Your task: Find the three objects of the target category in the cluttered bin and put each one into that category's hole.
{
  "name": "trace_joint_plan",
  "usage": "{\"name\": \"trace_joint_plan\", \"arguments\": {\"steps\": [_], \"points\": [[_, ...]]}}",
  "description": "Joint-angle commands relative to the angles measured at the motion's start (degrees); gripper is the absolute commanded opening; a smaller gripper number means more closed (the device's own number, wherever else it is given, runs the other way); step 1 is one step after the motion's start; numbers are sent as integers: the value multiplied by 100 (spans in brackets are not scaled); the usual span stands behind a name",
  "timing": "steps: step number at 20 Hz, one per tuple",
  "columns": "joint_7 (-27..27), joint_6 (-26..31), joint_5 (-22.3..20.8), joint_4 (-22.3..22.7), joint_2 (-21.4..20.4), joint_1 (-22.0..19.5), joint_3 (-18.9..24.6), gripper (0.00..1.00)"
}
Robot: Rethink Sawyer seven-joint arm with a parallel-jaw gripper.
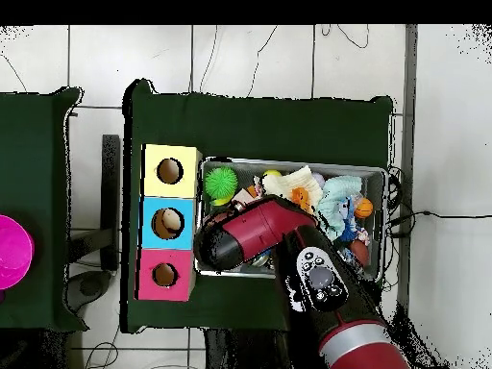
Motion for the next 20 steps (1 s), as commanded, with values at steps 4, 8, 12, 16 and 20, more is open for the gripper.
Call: {"name": "trace_joint_plan", "arguments": {"steps": [4,8,12,16,20], "points": [[191,-867,-633,-286,324,50,-129,100],[84,-945,-715,-107,280,-103,-169,100],[-55,-896,-777,-69,313,-260,-131,100],[-203,-756,-792,-132,355,-399,-32,100],[-237,-560,-839,-365,426,-257,-85,100]]}}
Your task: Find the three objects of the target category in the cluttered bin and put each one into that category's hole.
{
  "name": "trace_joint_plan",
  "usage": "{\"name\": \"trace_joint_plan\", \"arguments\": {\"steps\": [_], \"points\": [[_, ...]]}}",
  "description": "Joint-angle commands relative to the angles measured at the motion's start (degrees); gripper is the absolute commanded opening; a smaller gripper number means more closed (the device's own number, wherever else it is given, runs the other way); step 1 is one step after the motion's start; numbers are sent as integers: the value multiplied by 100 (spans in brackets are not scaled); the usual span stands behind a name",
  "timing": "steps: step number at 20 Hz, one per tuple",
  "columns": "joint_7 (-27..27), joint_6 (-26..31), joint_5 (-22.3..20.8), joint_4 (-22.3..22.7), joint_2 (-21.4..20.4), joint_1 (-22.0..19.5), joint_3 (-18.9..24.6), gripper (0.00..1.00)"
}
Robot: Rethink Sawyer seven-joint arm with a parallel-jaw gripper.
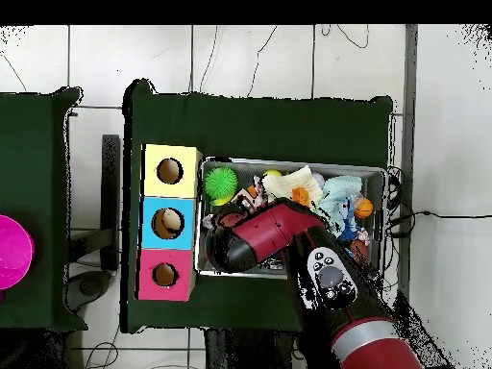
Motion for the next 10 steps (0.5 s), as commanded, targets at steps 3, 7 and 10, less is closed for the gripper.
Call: {"name": "trace_joint_plan", "arguments": {"steps": [3,7,10], "points": [[-153,215,-448,-423,304,33,-118,100],[124,171,-562,-510,303,329,-477,100],[557,-78,-797,-602,467,712,-1027,100]]}}
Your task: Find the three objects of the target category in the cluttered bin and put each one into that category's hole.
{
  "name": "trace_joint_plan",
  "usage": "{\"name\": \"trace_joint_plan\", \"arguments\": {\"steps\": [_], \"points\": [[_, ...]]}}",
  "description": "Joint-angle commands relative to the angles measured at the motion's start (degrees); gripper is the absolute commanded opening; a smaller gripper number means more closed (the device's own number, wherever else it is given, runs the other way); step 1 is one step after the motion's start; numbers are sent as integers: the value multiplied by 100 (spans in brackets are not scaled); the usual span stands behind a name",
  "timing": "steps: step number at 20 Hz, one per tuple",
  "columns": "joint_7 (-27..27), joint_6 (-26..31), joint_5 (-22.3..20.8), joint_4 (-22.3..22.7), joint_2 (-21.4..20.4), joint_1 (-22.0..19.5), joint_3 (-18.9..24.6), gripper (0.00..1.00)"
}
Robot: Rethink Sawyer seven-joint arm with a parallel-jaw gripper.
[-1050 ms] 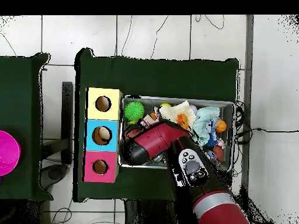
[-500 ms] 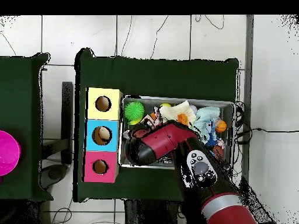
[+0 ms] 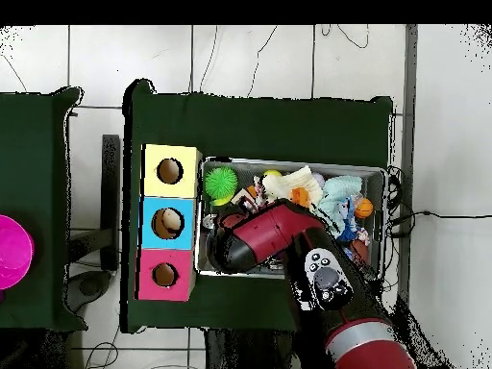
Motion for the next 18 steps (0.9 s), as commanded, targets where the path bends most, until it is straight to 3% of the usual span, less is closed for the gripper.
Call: {"name": "trace_joint_plan", "arguments": {"steps": [1,4,9,15,18], "points": [[737,-197,-816,-569,532,631,-955,100],[1020,-545,-937,-598,632,916,-1435,100],[773,-423,-803,-552,397,949,-1489,100],[840,-819,-803,-669,572,1135,-1797,100],[631,-738,-642,-494,445,1001,-1631,100]]}}
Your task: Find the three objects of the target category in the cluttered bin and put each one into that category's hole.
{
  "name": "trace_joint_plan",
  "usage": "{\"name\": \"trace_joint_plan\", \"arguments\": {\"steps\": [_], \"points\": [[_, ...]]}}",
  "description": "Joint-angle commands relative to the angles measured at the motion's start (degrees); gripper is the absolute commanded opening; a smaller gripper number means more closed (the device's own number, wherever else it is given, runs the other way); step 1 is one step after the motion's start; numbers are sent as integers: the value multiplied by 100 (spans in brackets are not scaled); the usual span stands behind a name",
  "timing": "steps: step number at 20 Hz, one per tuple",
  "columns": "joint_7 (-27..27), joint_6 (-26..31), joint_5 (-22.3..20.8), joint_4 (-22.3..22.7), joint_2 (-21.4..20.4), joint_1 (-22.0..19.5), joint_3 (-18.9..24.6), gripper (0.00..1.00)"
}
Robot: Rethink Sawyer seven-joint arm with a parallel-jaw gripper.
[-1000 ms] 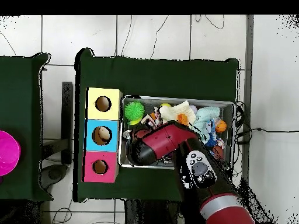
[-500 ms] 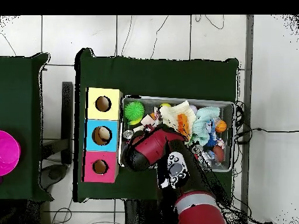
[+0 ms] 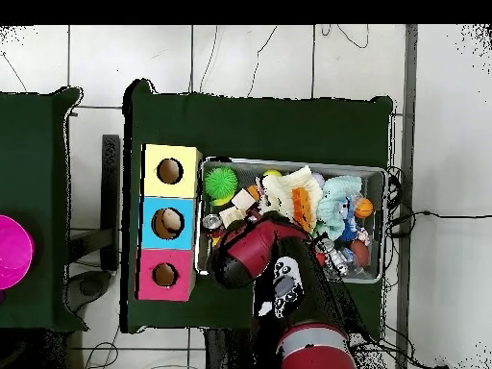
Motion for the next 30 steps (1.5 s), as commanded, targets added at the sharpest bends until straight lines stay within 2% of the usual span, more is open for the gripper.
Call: {"name": "trace_joint_plan", "arguments": {"steps": [1,9,13,16,21,23,26,28,30], "points": [[556,-266,-102,-179,60,-164,-45,100],[379,-118,592,291,-303,-631,1044,100],[272,53,825,484,-455,-755,1396,100],[243,108,880,524,-550,-733,1433,100],[404,-260,646,432,-491,-539,1124,100],[557,-518,381,233,-342,-293,678,100],[892,-1205,122,-182,61,276,-228,100],[903,-1514,172,-305,210,413,-475,100],[841,-1565,248,-334,213,483,-558,100]]}}
